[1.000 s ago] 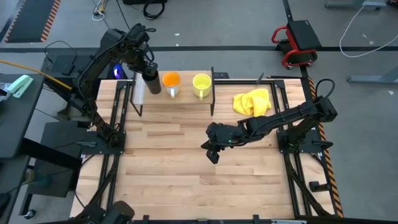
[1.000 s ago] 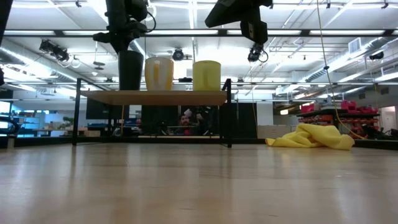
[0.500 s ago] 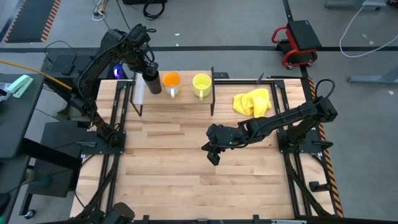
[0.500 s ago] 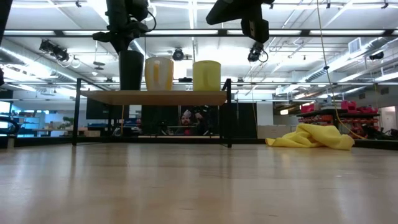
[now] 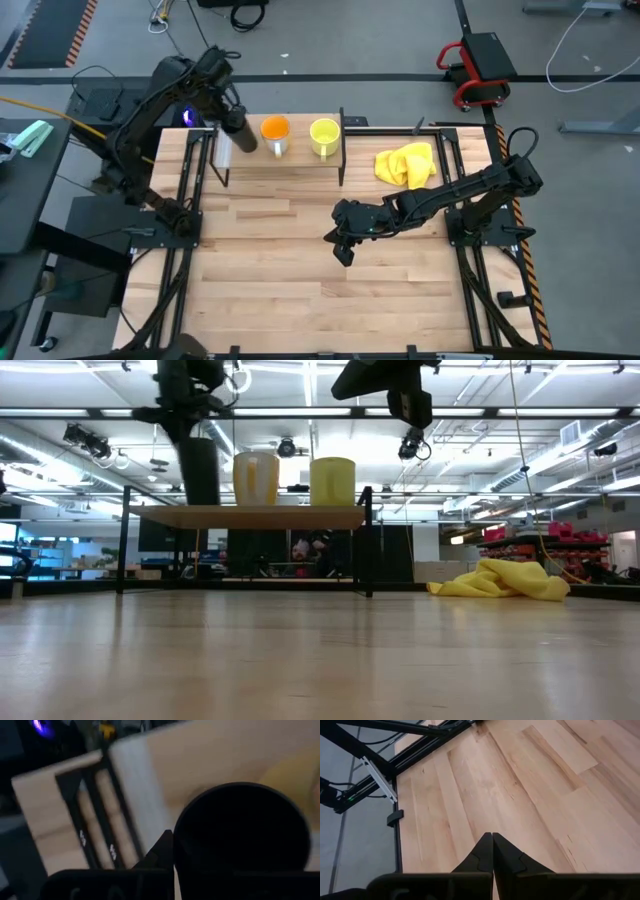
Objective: Stack small to large cups/mugs on shelf
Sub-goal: Put the black cup on the shelf
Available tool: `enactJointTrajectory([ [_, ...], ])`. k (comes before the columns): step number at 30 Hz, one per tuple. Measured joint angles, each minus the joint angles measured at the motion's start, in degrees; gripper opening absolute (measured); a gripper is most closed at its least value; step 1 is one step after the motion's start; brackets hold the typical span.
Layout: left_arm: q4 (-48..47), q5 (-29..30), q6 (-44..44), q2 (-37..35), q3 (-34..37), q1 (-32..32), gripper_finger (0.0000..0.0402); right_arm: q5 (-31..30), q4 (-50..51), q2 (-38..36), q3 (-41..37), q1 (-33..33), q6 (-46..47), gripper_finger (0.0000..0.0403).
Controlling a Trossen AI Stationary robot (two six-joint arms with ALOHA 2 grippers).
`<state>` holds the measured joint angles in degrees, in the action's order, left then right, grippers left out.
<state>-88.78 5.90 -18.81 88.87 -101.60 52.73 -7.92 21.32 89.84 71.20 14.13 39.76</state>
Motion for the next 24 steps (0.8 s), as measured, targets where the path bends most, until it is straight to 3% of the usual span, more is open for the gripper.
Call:
enactJointTrajectory([
  [4, -0.59, -0.73, -0.17, -3.11, 2.45, 1.14, 0.0010, 0.02, 0.01, 0.00, 0.00, -0.21, -1.38, 0.0005],
  [9, -0.65, -1.28, 0.14, -3.94, -1.35, 0.62, 0.0019, 0.02, 0.00, 0.00, 0.00, -1.24, -2.23, 0.0005],
  [24, -1.17, -1.24, 1.54, -1.53, -1.38, 0.26, 0.0010, 0.06, 0.00, 0.00, 0.00, -1.49, -0.95, 0.0005],
])
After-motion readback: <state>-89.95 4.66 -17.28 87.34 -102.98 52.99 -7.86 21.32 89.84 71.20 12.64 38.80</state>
